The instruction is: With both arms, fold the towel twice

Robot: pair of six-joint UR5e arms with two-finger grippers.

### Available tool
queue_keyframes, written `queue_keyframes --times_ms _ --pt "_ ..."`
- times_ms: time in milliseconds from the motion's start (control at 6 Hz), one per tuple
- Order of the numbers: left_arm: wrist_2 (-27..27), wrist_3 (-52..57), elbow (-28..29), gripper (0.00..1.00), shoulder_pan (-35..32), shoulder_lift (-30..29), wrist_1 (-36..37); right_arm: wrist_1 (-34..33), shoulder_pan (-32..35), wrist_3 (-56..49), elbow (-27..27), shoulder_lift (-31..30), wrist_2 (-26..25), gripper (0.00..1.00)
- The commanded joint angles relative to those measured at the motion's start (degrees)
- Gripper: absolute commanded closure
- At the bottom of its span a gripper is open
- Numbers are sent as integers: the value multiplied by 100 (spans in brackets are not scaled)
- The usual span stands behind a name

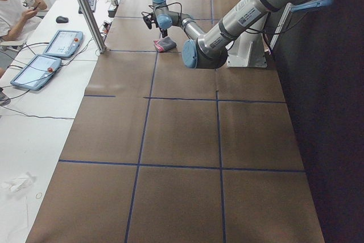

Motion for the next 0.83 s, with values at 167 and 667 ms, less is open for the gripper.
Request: queue_keyframes --times_ms 167,667 --pt "-269 2357 -3007 0 -699 2117 2038 -5 686 -1768 42 -518 22 0" --pt "-835 6027 -4257 0 -2416 4781 2300 -14 2010 -3261 -342 -1212 827 0"
